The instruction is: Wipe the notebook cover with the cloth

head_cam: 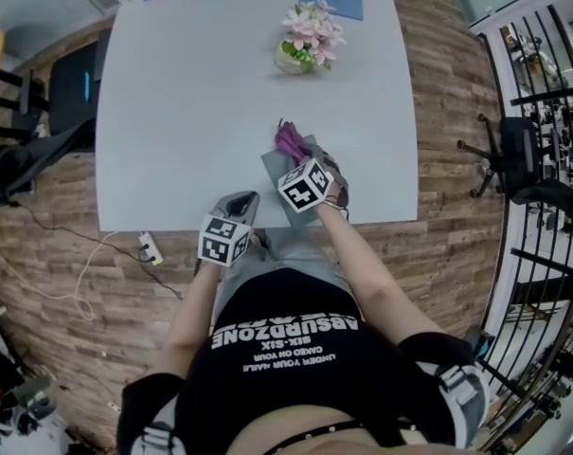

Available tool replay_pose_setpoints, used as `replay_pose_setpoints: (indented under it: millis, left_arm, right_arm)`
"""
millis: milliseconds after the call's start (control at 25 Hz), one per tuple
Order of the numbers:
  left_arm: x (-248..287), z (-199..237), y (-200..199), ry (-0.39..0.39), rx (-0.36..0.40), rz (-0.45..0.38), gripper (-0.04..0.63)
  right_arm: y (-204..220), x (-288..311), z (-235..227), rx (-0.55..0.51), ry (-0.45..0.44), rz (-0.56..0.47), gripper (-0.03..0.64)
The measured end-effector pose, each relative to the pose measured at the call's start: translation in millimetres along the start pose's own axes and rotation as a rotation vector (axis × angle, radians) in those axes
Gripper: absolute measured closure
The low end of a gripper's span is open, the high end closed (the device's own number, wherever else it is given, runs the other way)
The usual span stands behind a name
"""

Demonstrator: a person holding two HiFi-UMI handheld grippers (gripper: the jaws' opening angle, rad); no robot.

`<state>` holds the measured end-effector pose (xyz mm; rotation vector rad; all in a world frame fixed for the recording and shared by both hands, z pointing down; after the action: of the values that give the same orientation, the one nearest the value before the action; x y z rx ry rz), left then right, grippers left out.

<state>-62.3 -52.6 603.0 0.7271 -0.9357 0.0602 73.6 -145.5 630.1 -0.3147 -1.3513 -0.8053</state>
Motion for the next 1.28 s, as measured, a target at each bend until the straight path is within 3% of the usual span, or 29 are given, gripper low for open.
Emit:
replay_pose_setpoints:
  millis: [1000, 1280]
  left_arm:
    - [-20.1, 8.6, 17.0, -0.032, -0.029, -0.041, 0.578]
    - [-27.8, 14.5, 11.3, -0.047, -0.037, -0.068, 0.578]
  right_arm:
    - [-21.5, -13.1, 64.8, -0.020, -0.171, -0.124, 0.531]
    - [-16.0, -15.7, 72.1, -0.015, -0.175, -0.104, 0.531]
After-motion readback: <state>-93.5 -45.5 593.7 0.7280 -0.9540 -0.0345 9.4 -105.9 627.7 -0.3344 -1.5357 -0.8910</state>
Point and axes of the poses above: the fingertips, and each gripper's own axes: x forward along the fingers, z to its left, y out of its underside, the point moved 4 cm from there along -x, backward along the fingers, and after that the axes turned 12 degrees about z, right-handed, at the moved point
